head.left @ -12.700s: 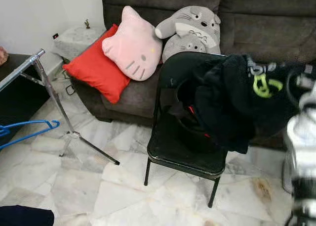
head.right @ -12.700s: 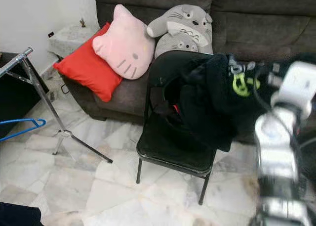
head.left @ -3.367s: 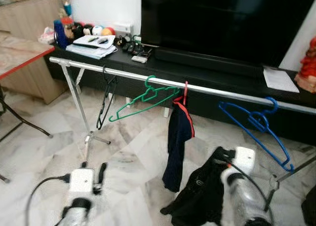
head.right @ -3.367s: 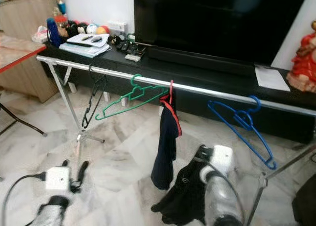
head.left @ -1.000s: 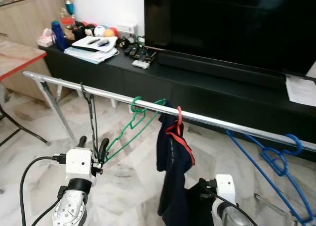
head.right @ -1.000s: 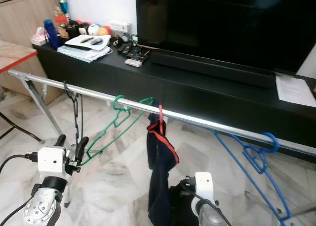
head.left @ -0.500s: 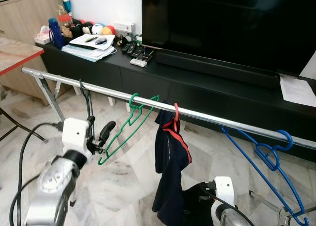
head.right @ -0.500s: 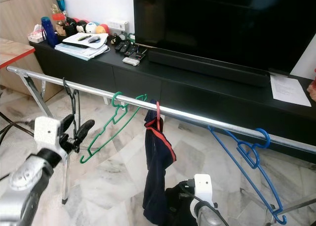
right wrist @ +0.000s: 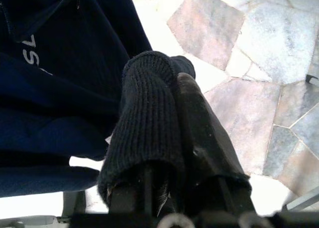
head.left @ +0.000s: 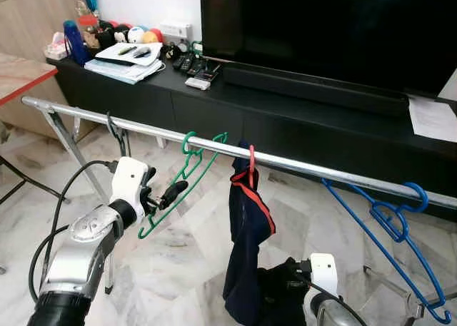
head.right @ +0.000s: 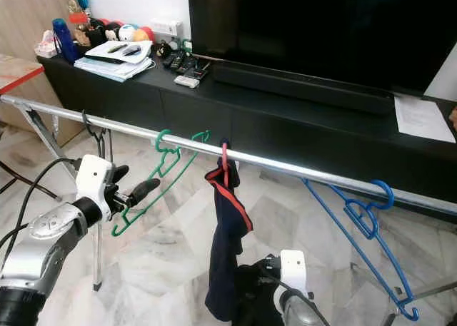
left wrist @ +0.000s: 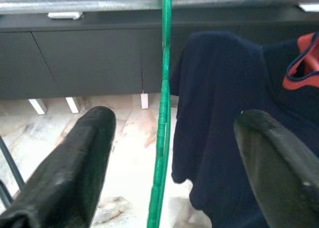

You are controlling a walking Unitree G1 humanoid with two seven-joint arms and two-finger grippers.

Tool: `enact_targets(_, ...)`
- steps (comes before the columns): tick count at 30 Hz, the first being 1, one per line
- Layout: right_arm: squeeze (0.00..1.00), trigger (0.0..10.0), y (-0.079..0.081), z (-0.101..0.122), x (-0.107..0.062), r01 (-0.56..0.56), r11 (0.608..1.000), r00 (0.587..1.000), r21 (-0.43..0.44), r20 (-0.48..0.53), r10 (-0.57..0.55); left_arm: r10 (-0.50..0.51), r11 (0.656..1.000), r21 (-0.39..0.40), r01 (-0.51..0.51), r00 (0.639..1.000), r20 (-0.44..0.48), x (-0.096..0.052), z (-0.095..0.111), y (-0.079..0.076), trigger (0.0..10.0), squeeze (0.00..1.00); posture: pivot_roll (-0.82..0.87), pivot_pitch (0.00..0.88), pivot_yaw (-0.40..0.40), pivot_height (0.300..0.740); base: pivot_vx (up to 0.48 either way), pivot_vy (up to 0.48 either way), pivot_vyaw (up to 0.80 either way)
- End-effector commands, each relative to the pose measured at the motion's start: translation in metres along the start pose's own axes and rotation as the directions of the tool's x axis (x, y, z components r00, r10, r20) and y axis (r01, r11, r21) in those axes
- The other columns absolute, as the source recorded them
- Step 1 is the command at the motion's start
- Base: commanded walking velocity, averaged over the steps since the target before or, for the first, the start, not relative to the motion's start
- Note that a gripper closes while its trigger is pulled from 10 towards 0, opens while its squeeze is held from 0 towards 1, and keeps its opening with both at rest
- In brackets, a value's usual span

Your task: Hang hanger

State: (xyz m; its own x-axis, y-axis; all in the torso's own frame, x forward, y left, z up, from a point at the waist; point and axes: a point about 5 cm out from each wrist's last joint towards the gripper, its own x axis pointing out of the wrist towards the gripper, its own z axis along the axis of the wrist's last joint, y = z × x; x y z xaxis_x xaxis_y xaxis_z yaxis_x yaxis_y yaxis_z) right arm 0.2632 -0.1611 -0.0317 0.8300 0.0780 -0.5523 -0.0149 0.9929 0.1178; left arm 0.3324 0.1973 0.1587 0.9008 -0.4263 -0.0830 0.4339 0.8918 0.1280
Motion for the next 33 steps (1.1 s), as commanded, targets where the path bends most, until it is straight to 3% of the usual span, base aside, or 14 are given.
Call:
enact_targets(1,0.0,10.0,-0.002,0.001,0.0,0.015,1.0,1.0,0.018,0.013,-0.016,0.0,0.999,0.034,0.001,1.0,-0.018,0.005,-0.001,0.004,10.0,0.0,0.05,0.133,0.013,0.74,0.0,0.0,0.0)
enact_targets(10,0.0,10.0,-0.003,0.003,0.0,0.023,0.999,1.0,0.022,0.02,-0.023,0.035,0.999,0.034,-0.035,0.999,0.012,0.024,0.004,0.008,10.0,0.0,0.04,0.128,0.023,0.74,0.0,0.0,0.0)
enact_targets(14,0.0,10.0,-0.002,0.005,0.001,0.025,0.999,0.999,0.026,0.024,-0.025,-0.021,1.0,-0.011,0.021,1.0,0.009,0.04,0.001,-0.001,10.0,0.0,0.04,0.126,0.025,0.74,0.0,0.0,0.0)
enact_targets(17,0.0,10.0,-0.002,0.005,0.001,0.025,0.999,0.999,0.027,0.025,-0.026,-0.027,1.0,-0.008,0.027,1.0,-0.001,0.043,-0.001,-0.003,10.0,0.0,0.03,0.126,0.026,0.74,0.0,0.0,0.0)
enact_targets(21,0.0,10.0,-0.003,0.006,0.001,0.028,0.999,0.999,0.027,0.028,-0.029,0.021,1.0,0.004,-0.021,1.0,-0.002,0.051,-0.003,-0.004,10.0,0.0,0.03,0.128,0.024,0.74,0.0,0.0,0.0)
enact_targets(25,0.0,10.0,-0.004,0.006,0.001,0.031,0.999,0.999,0.028,0.033,-0.032,0.139,0.99,0.007,-0.139,0.99,-0.006,0.055,-0.005,0.001,10.0,0.0,0.02,0.13,0.024,0.74,0.0,0.0,0.0)
enact_targets(33,0.0,10.0,-0.005,0.006,0.0,0.034,0.999,0.999,0.027,0.033,-0.035,0.17,0.985,-0.026,-0.169,0.986,0.003,0.059,-0.006,-0.001,10.0,0.0,0.02,0.132,0.025,0.74,0.0,0.0,0.0)
